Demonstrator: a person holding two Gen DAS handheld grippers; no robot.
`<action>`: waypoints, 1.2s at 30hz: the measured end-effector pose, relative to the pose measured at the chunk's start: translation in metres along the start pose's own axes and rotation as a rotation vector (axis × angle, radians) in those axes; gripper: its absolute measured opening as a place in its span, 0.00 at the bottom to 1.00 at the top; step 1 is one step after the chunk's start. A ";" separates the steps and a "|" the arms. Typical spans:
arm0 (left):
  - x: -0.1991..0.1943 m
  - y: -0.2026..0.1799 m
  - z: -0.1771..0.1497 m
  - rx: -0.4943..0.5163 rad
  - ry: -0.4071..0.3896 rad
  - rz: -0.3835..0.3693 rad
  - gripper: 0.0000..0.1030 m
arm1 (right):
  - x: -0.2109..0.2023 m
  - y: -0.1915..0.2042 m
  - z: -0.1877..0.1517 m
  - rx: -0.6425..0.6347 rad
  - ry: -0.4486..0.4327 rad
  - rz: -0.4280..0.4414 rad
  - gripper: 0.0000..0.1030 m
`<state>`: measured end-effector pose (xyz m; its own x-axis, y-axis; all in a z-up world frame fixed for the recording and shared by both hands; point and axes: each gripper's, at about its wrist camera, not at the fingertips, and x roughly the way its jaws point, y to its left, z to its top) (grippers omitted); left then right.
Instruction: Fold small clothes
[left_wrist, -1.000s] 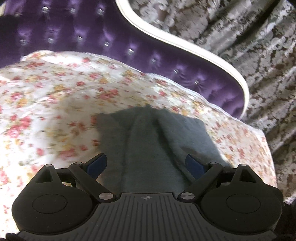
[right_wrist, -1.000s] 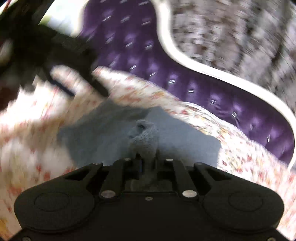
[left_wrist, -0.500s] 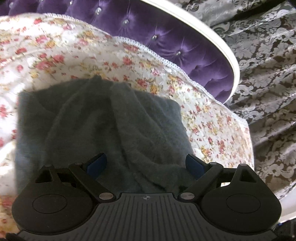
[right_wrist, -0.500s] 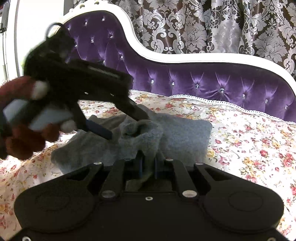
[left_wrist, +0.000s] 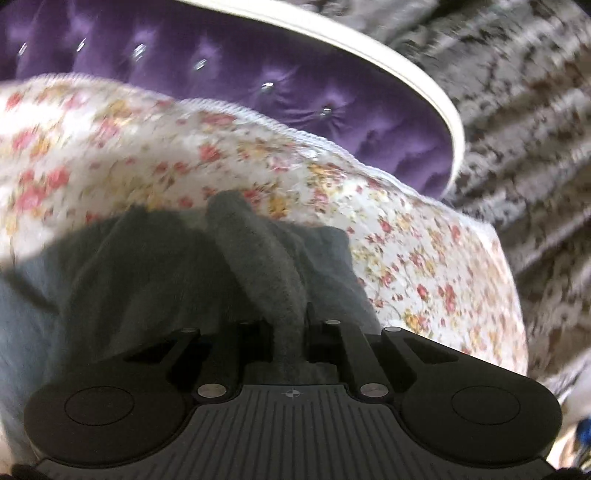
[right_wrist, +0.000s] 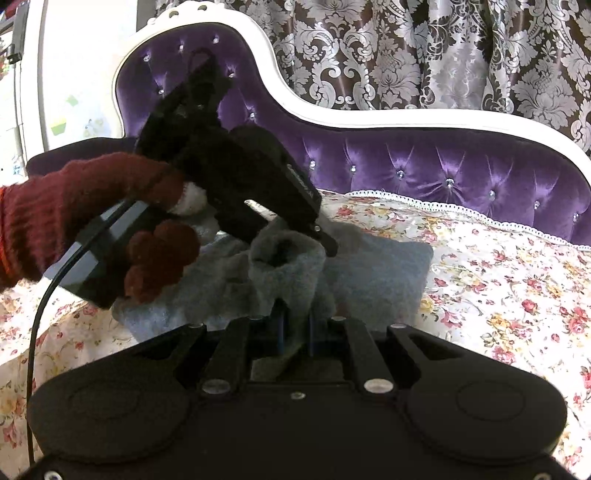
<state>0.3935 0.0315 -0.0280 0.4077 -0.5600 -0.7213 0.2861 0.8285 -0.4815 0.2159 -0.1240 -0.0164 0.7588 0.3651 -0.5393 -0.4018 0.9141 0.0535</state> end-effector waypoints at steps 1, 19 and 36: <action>-0.004 -0.003 0.002 0.022 -0.001 -0.004 0.11 | -0.001 0.001 0.000 -0.003 -0.006 -0.001 0.15; -0.045 0.080 0.004 0.065 0.023 0.188 0.14 | 0.074 0.108 0.015 -0.171 0.075 0.181 0.14; -0.095 0.096 -0.030 -0.007 -0.084 0.264 0.42 | 0.026 0.101 -0.003 -0.147 0.081 0.337 0.47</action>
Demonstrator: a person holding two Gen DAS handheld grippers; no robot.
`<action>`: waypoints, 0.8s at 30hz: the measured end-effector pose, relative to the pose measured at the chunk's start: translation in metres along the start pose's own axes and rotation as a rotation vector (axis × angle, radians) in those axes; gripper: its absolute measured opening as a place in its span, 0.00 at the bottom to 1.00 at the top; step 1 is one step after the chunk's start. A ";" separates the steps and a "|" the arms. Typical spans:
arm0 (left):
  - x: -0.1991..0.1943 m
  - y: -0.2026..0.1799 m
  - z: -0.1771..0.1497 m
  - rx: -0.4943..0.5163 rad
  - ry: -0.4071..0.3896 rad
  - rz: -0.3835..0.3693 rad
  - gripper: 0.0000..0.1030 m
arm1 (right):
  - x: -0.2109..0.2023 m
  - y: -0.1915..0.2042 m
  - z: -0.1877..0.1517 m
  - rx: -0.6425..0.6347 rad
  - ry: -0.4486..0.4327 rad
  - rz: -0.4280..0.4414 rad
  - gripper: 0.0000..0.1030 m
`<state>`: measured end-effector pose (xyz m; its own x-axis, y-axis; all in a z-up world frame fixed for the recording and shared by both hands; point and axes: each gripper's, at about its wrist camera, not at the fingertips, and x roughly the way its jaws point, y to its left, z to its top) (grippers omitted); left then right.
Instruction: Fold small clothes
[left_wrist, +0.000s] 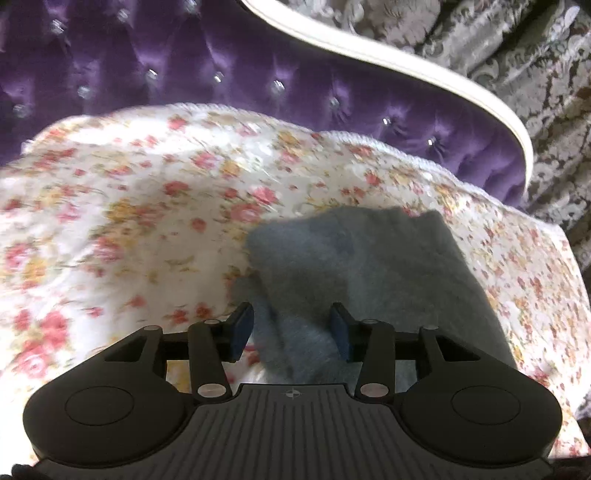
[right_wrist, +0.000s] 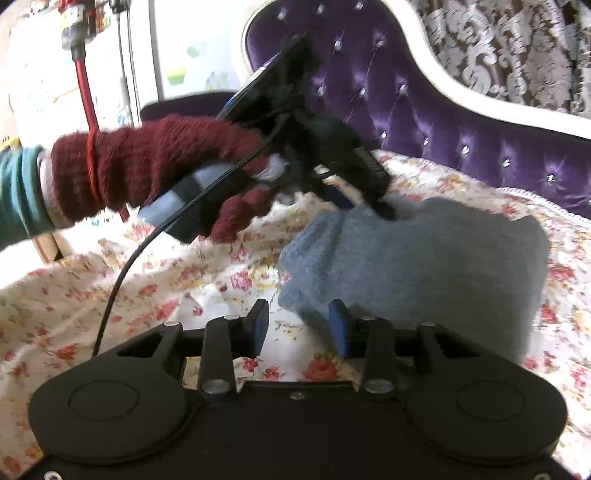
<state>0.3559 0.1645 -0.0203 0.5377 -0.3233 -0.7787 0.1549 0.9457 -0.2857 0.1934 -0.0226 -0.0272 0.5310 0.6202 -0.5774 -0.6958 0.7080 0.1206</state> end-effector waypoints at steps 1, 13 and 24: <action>-0.008 -0.001 -0.003 -0.003 -0.017 -0.004 0.42 | -0.008 -0.002 0.002 0.011 -0.021 -0.003 0.50; -0.020 -0.010 -0.071 -0.095 0.034 -0.125 0.49 | -0.016 -0.093 -0.022 0.497 0.034 -0.043 0.58; -0.038 -0.011 -0.083 -0.209 0.025 -0.247 0.74 | -0.044 -0.140 -0.010 0.634 -0.103 0.022 1.00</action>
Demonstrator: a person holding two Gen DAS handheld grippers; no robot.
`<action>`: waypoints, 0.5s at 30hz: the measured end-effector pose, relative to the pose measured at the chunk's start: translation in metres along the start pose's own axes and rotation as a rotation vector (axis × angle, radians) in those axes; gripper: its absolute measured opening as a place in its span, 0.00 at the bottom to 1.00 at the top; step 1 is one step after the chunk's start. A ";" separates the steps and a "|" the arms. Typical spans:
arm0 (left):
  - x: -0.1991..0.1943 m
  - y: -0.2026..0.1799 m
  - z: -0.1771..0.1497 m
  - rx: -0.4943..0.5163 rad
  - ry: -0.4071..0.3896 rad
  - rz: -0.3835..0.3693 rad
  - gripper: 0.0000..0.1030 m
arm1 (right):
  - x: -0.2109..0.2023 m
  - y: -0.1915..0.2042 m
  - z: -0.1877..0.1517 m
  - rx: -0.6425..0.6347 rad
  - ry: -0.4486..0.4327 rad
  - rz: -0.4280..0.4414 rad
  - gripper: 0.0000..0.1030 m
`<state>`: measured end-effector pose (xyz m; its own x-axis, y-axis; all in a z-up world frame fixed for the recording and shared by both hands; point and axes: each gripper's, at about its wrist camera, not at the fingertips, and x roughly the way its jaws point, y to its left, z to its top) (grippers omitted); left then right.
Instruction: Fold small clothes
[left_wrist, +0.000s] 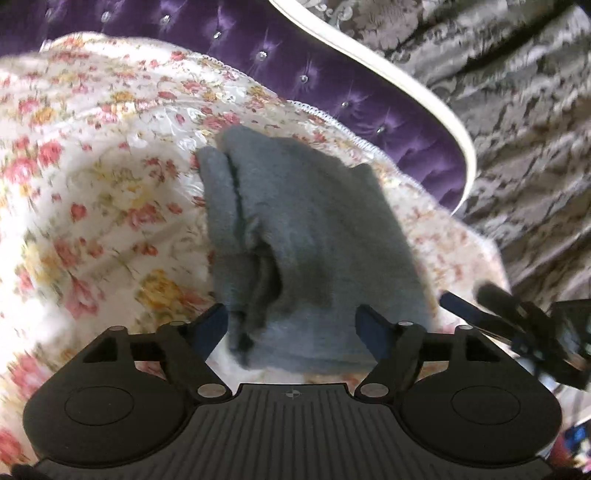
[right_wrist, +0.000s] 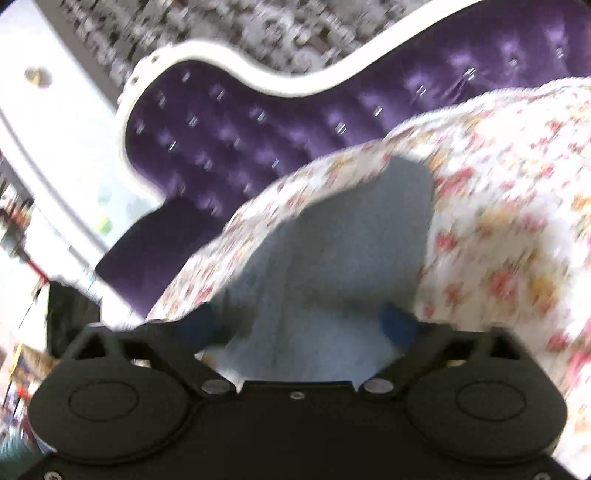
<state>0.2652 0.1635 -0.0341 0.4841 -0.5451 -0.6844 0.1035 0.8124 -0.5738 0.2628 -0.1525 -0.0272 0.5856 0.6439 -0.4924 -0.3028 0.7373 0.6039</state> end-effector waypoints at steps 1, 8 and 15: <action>0.002 0.000 -0.002 -0.012 0.007 -0.009 0.76 | 0.002 -0.006 0.006 0.008 -0.012 -0.012 1.00; 0.017 0.000 0.000 -0.034 -0.020 0.022 0.79 | 0.035 -0.059 0.033 0.172 0.025 0.033 1.00; 0.028 -0.002 0.003 -0.042 -0.033 -0.018 0.84 | 0.063 -0.074 0.035 0.170 0.071 0.092 1.00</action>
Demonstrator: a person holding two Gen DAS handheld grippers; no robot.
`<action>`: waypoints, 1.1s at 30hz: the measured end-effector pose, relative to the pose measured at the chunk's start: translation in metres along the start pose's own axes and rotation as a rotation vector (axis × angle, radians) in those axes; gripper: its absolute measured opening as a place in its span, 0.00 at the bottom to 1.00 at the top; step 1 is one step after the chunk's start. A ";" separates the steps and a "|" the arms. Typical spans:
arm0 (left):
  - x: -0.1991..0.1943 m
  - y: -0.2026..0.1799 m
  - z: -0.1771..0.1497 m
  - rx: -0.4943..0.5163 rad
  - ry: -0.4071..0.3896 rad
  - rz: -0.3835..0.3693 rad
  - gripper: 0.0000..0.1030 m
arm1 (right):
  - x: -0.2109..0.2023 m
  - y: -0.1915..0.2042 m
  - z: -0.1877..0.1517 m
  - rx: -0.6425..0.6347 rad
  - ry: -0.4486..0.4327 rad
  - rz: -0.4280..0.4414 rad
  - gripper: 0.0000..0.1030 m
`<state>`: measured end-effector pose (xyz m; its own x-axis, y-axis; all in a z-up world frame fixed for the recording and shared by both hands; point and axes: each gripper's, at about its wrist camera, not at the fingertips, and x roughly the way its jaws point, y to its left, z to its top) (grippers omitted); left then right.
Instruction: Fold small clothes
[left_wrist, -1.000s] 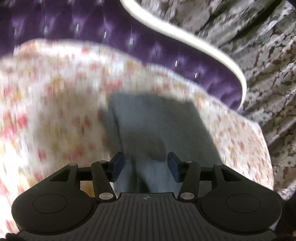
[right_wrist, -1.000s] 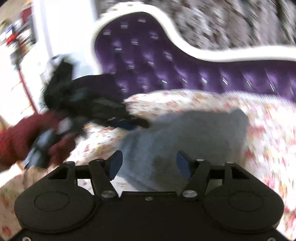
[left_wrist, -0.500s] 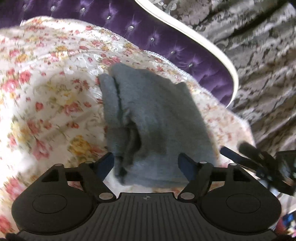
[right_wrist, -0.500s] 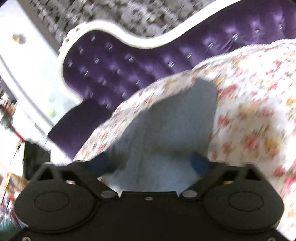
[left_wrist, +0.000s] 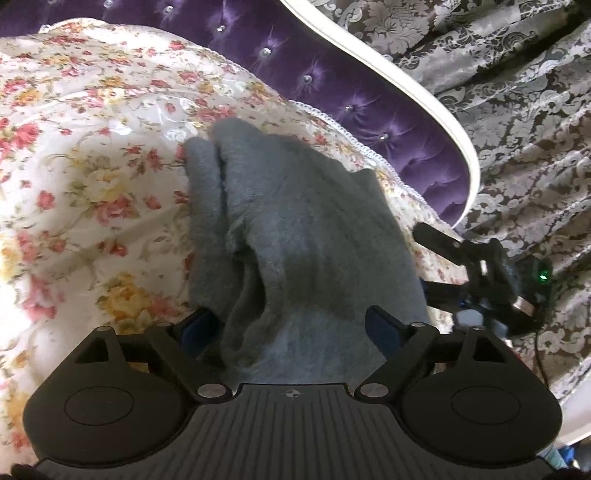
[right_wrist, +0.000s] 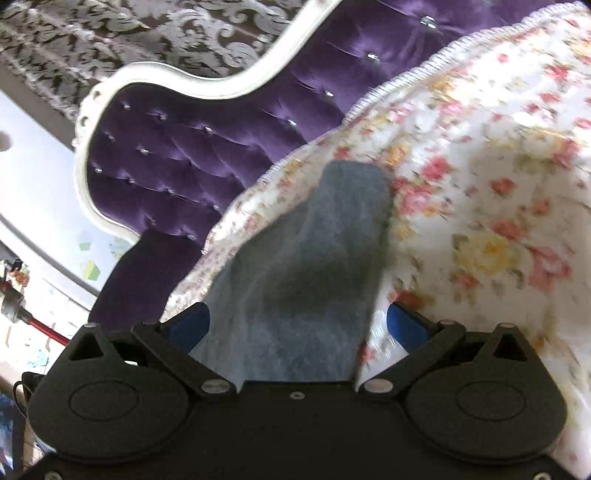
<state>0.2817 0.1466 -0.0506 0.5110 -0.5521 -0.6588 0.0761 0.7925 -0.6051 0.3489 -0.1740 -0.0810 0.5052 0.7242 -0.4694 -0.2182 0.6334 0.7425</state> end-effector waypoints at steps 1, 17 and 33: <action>0.004 0.000 0.001 -0.008 0.002 -0.008 0.86 | 0.003 0.001 0.001 -0.003 0.006 0.014 1.00; 0.010 -0.008 -0.007 -0.076 0.078 -0.176 0.32 | 0.010 0.008 0.006 -0.006 0.026 -0.010 0.45; -0.078 -0.054 -0.154 0.005 0.165 -0.147 0.32 | -0.114 0.055 -0.105 -0.059 0.123 -0.144 0.48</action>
<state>0.1055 0.1066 -0.0352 0.3475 -0.6965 -0.6278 0.1438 0.7012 -0.6983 0.1919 -0.1931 -0.0363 0.4292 0.6507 -0.6263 -0.2011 0.7449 0.6361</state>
